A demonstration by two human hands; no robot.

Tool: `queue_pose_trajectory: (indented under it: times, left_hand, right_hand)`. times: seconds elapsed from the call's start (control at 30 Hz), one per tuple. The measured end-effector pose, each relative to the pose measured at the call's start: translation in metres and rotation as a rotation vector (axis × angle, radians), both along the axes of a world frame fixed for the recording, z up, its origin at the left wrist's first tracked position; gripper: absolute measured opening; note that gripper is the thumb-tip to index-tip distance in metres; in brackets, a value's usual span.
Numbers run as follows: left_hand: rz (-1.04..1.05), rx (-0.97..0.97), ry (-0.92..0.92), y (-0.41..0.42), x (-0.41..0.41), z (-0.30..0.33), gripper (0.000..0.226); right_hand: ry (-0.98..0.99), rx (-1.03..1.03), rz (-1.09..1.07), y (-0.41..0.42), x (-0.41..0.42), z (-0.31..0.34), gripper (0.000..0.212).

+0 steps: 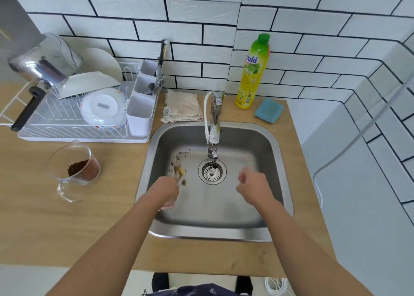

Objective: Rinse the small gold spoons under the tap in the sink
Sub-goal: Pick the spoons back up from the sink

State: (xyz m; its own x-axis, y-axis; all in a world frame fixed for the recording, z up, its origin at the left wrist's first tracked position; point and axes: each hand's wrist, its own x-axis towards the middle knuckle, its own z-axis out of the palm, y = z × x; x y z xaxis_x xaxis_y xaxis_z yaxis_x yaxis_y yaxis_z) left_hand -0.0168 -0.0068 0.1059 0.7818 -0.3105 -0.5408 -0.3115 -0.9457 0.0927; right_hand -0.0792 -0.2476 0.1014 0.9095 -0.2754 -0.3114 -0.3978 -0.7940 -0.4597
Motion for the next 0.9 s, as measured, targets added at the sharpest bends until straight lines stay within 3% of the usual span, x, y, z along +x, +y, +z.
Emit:
queue_pose_trajectory:
  times: [0.03, 0.07, 0.1, 0.2, 0.23, 0.27, 0.33, 0.37, 0.4, 0.43, 0.47, 0.5, 0.57, 0.6, 0.67, 0.7, 0.73, 0.77, 0.8, 0.83, 0.87, 0.9]
  left_hand:
    - [-0.125, 0.178, 0.078, 0.002, 0.004, 0.003, 0.021]
    - [-0.139, 0.192, 0.087, 0.002, 0.007, 0.002, 0.024]
    - [0.017, 0.052, 0.027, 0.001, 0.006, 0.003, 0.024]
    - [0.440, -0.534, -0.342, -0.003, -0.003, -0.001, 0.015]
    - [0.489, -0.649, -0.441, -0.004, -0.006, -0.006, 0.020]
    - [0.468, -0.637, -0.454, -0.005, -0.006, -0.006, 0.020]
    - [0.321, -0.363, -0.208, -0.006, -0.004, -0.002, 0.016]
    - [0.149, -0.165, -0.115, -0.006, -0.005, 0.006, 0.017]
    - [0.011, 0.055, -0.045, -0.003, -0.004, 0.007, 0.022]
    - [-0.039, 0.126, -0.016, -0.003, -0.002, 0.008, 0.025]
    - [0.061, 0.023, -0.034, -0.004, -0.001, 0.005, 0.025]
    - [0.185, -0.153, -0.133, -0.003, -0.002, 0.004, 0.021]
    - [0.419, -0.576, -0.354, -0.005, -0.008, 0.000, 0.013]
    - [0.459, -0.772, -0.464, -0.005, -0.012, -0.004, 0.015]
    - [0.416, -0.864, -0.502, -0.002, -0.014, -0.007, 0.024]
    - [0.314, -0.685, -0.395, -0.002, -0.006, -0.005, 0.019]
    - [0.177, -0.369, -0.208, -0.002, -0.001, -0.004, 0.008]
    - [0.000, -0.072, -0.038, -0.003, 0.001, 0.001, 0.014]
    - [-0.170, 0.200, 0.091, -0.002, 0.006, 0.002, 0.023]
    - [-0.303, 0.331, 0.190, 0.000, 0.009, 0.006, 0.026]
    - [-0.275, 0.318, 0.277, 0.000, 0.012, 0.007, 0.026]
    - [-0.092, 0.183, 0.363, 0.001, 0.015, 0.001, 0.024]
  right_hand:
    - [0.232, -0.042, 0.084, -0.002, -0.002, 0.000, 0.048]
    - [0.331, -0.060, 0.117, -0.002, -0.003, 0.000, 0.061]
    - [0.275, -0.051, 0.101, -0.002, -0.001, 0.002, 0.060]
    - [-0.141, 0.020, -0.070, 0.002, 0.003, 0.018, 0.012]
    - [-0.279, 0.016, -0.124, 0.001, 0.006, 0.016, 0.022]
    - [-0.357, 0.029, -0.156, -0.001, 0.007, 0.017, 0.031]
    - [-0.324, 0.041, -0.106, -0.001, 0.008, 0.021, 0.027]
    - [-0.147, 0.017, -0.015, 0.000, 0.007, 0.022, 0.016]
    - [0.055, 0.003, 0.082, -0.001, 0.006, 0.019, 0.025]
    - [0.209, -0.012, 0.139, -0.003, 0.005, 0.016, 0.041]
    - [0.228, -0.004, 0.130, -0.002, 0.005, 0.014, 0.045]
    - [0.128, 0.015, 0.079, -0.001, 0.007, 0.015, 0.036]
    - [-0.175, 0.034, -0.048, 0.003, 0.008, 0.017, 0.013]
    - [-0.312, 0.038, -0.113, 0.003, 0.008, 0.014, 0.018]
    - [-0.477, 0.081, -0.181, 0.001, 0.008, 0.012, 0.022]
    - [-0.467, 0.089, -0.173, 0.000, 0.007, 0.011, 0.019]
    - [-0.333, 0.066, -0.127, -0.001, 0.007, 0.011, 0.012]
    - [-0.100, 0.024, -0.062, -0.003, 0.007, 0.009, 0.015]
    - [0.120, -0.026, 0.004, -0.004, 0.005, 0.005, 0.036]
    - [0.233, -0.031, 0.019, -0.005, 0.002, 0.001, 0.051]
    - [0.232, 0.024, -0.039, -0.004, 0.001, -0.003, 0.055]
    - [0.185, 0.130, -0.124, -0.002, 0.000, -0.003, 0.052]
